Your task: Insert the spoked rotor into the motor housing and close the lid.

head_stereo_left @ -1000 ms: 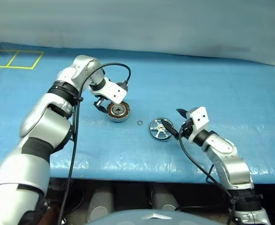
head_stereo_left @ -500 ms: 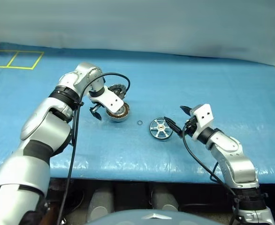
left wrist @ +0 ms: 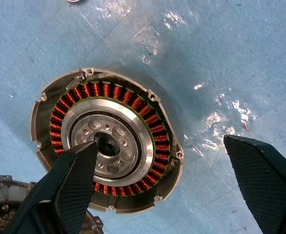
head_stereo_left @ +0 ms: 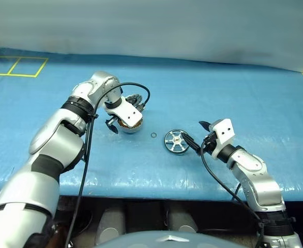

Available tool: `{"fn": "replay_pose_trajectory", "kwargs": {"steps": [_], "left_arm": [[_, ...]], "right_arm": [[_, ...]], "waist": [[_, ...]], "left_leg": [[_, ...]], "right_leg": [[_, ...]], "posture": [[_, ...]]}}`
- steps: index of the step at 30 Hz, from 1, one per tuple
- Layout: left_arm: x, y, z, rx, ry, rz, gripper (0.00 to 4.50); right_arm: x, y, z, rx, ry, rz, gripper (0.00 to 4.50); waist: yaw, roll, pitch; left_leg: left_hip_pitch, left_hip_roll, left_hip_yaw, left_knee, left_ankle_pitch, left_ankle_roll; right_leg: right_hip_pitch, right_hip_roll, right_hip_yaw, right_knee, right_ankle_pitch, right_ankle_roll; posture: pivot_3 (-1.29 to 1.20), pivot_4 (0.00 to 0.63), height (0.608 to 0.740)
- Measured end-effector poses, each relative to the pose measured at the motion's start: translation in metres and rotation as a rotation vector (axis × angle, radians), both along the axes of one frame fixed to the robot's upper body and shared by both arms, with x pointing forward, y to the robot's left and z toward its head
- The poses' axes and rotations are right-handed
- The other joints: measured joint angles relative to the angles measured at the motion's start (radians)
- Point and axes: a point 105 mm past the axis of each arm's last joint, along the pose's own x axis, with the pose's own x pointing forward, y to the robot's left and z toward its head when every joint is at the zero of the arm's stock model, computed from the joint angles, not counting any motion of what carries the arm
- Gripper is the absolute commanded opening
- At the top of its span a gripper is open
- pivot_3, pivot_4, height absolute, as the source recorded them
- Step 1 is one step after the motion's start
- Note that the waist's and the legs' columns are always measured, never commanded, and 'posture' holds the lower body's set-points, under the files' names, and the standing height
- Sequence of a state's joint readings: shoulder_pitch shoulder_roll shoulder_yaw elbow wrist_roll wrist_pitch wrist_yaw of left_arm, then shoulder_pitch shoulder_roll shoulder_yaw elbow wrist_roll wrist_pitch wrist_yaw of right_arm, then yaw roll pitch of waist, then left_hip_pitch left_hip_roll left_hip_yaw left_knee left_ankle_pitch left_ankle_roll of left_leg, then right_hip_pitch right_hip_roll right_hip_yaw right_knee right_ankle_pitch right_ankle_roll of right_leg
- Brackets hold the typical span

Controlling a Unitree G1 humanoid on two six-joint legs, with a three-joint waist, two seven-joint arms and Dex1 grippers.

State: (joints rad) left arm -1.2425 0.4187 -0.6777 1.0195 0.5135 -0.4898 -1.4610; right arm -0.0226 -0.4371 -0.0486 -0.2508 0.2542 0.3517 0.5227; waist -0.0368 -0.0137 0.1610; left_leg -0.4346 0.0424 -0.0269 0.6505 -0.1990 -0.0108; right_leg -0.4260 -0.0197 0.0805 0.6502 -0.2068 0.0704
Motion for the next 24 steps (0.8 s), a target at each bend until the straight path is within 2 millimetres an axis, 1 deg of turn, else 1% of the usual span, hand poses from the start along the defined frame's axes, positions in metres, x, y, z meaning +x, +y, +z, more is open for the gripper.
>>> {"fn": "replay_pose_trajectory", "kwargs": {"steps": [3,12,24], "left_arm": [[-0.0007,-0.0025,-0.0035,0.0,0.001,-0.007,4.5],[0.0001,-0.0005,-0.0076,0.003,-0.009,0.001,4.5],[0.0027,0.0023,-0.0075,-0.016,-0.018,0.03,4.5]], "right_arm": [[-0.0007,-0.0006,0.0006,-0.001,-0.004,-0.006,4.48],[-0.0012,-0.0044,0.0,-0.003,-0.004,-0.029,4.48],[0.0002,-0.0051,0.0021,-0.015,-0.008,-0.018,4.48]], "waist": [[0.001,0.0,0.0],[-0.001,0.0,0.0],[-0.004,0.0,0.0]], "left_leg": [[0.001,0.0,0.0,0.0,0.0,0.0],[0.008,0.0,0.0,0.001,0.0,0.0],[0.008,0.0,0.0,0.001,0.0,0.0]], "right_leg": [[0.001,0.0,0.0,0.0,0.0,0.0],[0.007,0.0,0.0,0.0,0.0,0.0],[0.007,0.0,0.0,0.0,0.0,0.0]], "posture": [[0.0,0.15,0.74],[0.0,0.15,0.74],[0.0,0.15,0.74]]}}
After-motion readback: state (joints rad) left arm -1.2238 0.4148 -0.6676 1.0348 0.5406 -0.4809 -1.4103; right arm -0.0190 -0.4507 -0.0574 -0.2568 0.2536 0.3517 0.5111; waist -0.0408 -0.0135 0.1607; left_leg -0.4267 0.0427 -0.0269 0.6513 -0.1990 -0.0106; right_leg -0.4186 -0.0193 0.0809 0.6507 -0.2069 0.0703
